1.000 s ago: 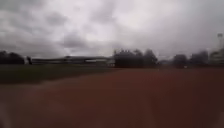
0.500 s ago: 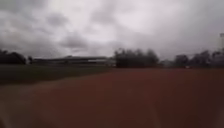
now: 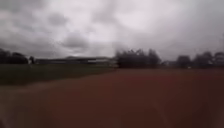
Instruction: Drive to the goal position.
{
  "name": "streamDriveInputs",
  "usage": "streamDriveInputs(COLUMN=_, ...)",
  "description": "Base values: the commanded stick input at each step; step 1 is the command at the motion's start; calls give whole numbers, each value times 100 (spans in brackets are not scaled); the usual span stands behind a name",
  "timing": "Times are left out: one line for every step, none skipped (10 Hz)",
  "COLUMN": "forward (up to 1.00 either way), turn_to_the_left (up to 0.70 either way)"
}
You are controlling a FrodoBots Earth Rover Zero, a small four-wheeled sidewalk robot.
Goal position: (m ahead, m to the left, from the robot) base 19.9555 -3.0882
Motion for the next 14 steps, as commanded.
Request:
streamDriveInputs(forward=70, turn_to_the_left=0)
streamDriveInputs(forward=70, turn_to_the_left=0)
streamDriveInputs(forward=70, turn_to_the_left=0)
streamDriveInputs(forward=70, turn_to_the_left=0)
streamDriveInputs(forward=70, turn_to_the_left=0)
streamDriveInputs(forward=70, turn_to_the_left=0)
streamDriveInputs(forward=70, turn_to_the_left=0)
streamDriveInputs(forward=70, turn_to_the_left=0)
streamDriveInputs(forward=70, turn_to_the_left=0)
streamDriveInputs(forward=70, turn_to_the_left=0)
streamDriveInputs(forward=70, turn_to_the_left=0)
streamDriveInputs(forward=70, turn_to_the_left=0)
streamDriveInputs(forward=70, turn_to_the_left=-15)
streamDriveInputs(forward=70, turn_to_the_left=-35)
